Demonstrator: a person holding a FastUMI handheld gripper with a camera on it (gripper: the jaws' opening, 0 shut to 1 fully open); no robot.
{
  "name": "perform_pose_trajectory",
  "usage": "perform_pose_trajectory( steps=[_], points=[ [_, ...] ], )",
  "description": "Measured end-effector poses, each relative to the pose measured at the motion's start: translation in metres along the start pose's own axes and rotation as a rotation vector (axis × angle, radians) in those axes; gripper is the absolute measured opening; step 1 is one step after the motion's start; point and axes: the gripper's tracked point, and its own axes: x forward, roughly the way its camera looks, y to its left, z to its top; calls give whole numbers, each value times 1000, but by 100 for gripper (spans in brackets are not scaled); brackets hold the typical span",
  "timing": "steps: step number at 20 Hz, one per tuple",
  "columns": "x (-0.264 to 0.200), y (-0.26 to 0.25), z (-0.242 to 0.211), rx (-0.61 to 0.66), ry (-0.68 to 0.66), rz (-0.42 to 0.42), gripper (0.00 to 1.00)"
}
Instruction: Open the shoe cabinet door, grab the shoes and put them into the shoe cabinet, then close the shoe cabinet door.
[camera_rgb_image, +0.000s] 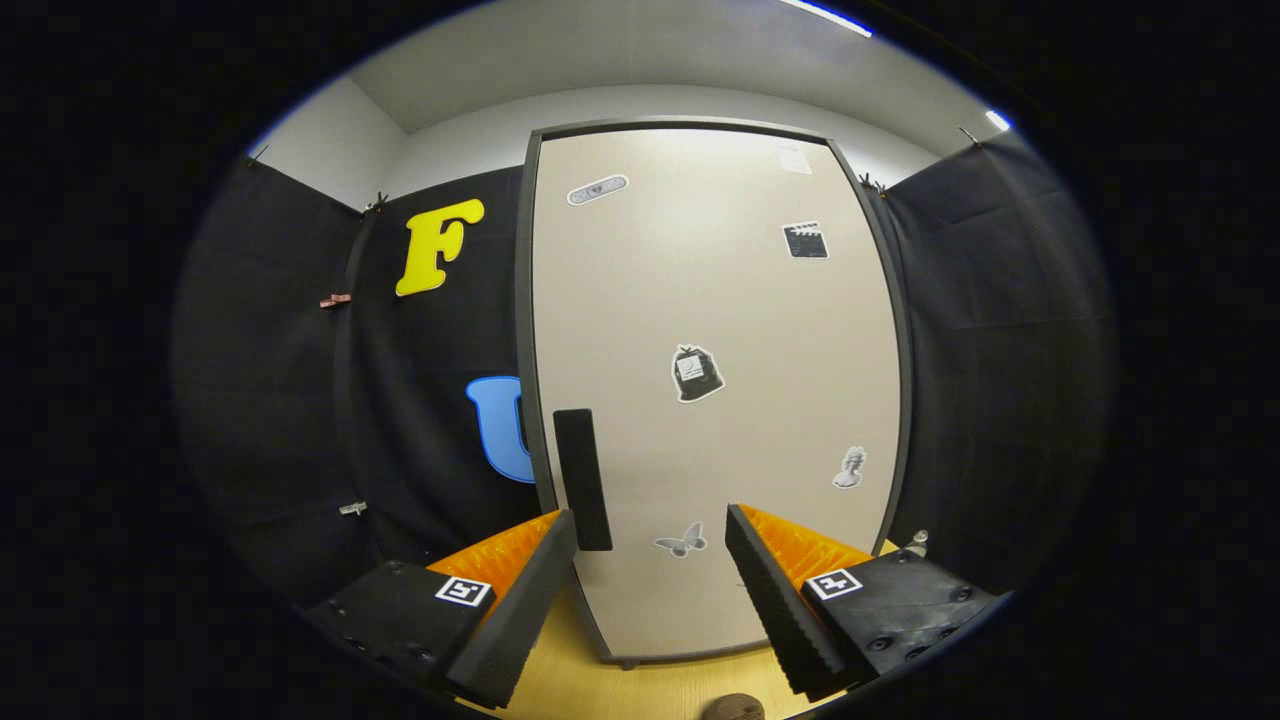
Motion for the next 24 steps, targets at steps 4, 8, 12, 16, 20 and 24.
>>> perform_pose_trajectory(
  steps=[4,8,12,16,20,24],
  points=[
    [23,14,-12,4,26,1,98],
    [52,24,-24,23,48,-8,98],
    [81,27,-32,19,56,-28,98],
    [100,29,-40,18,80,-48,93],
    [108,31,-40,5,67,-61,75],
    [109,36,-37,-15,50,-56,60]
  ],
)
